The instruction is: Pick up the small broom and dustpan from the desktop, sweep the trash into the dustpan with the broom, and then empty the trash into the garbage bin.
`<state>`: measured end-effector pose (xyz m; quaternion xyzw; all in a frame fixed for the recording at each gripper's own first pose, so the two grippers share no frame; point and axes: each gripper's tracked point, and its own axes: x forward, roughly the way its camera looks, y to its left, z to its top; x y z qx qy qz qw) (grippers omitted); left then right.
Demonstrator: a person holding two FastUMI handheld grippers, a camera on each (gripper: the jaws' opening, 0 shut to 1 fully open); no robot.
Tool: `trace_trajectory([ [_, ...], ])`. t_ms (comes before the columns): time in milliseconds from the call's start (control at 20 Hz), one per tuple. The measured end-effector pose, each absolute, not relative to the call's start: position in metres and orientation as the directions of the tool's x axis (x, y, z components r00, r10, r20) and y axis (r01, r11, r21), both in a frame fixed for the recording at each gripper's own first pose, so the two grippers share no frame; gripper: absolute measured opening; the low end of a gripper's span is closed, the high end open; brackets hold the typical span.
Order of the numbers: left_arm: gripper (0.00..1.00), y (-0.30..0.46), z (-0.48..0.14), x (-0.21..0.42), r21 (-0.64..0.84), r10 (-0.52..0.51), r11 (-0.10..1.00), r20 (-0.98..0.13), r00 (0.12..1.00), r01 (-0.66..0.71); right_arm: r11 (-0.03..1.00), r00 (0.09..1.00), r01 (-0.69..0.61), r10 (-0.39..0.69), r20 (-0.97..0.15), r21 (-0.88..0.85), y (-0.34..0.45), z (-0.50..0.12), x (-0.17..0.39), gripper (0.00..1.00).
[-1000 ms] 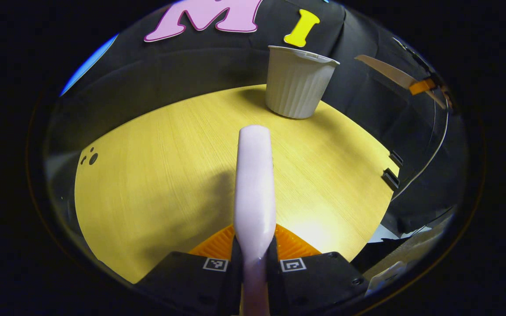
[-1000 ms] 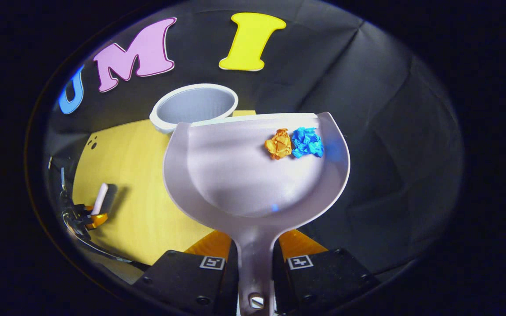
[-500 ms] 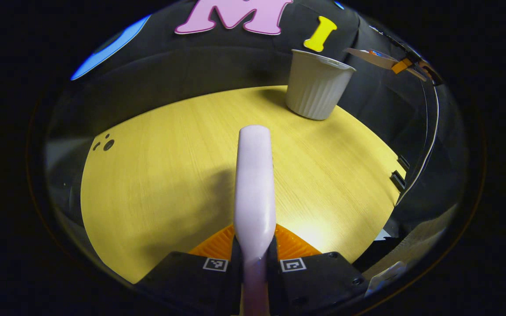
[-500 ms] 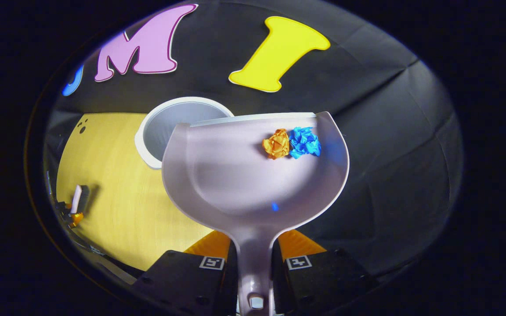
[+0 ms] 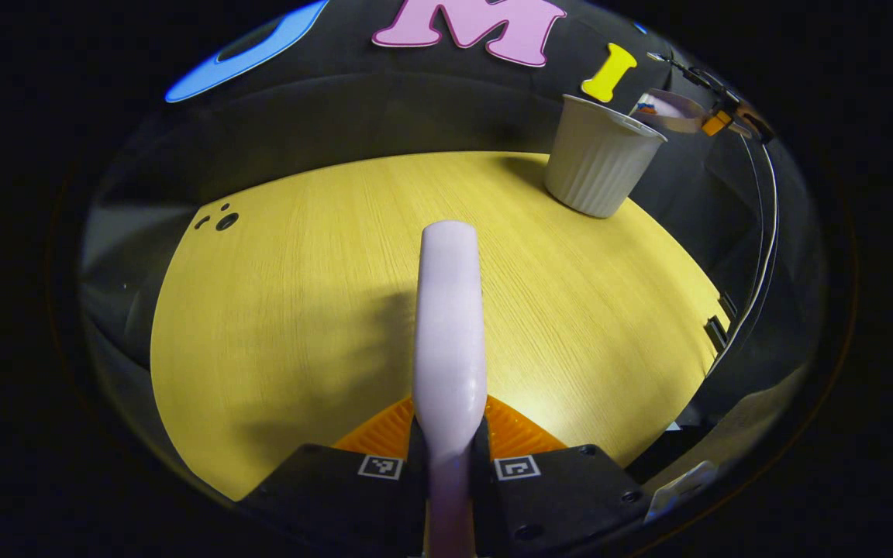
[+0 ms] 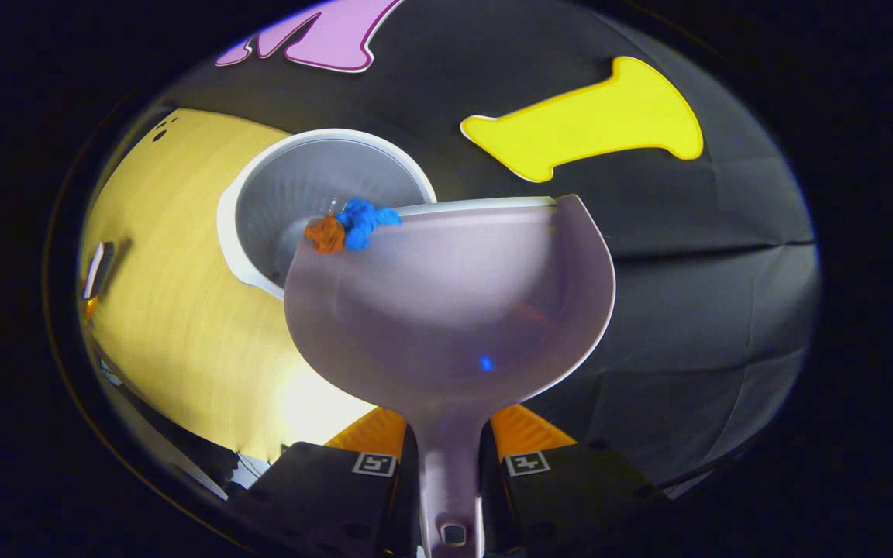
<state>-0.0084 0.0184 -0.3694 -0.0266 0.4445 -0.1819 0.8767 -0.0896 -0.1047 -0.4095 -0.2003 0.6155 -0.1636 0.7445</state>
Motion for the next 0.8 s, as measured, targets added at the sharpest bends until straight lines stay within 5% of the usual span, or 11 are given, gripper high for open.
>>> trace_trajectory([
  [800,0.29,0.013,-0.369,0.0,-0.197,-0.321,0.941,-0.773,0.547,0.274,0.888,0.248,0.007,-0.446,-0.86,-0.459,-0.098,-0.418,-0.08,0.36],
])
